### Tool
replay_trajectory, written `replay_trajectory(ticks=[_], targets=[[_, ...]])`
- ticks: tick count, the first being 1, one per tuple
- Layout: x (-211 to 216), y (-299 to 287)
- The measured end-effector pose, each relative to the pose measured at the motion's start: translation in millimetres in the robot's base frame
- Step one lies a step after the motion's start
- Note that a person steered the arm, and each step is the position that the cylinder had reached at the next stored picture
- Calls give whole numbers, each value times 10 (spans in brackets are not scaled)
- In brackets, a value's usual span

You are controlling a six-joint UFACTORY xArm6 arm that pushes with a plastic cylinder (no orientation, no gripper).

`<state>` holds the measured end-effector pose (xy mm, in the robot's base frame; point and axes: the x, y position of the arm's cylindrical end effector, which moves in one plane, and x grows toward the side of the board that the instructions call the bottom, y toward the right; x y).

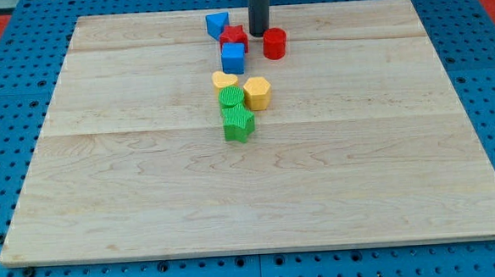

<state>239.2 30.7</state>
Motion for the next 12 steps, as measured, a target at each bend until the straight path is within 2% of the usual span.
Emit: replay_trajectory(ticks=[1,2,4,6,12], targets=[[-79,85],[-27,634],[356,655],[382,264],[326,379]])
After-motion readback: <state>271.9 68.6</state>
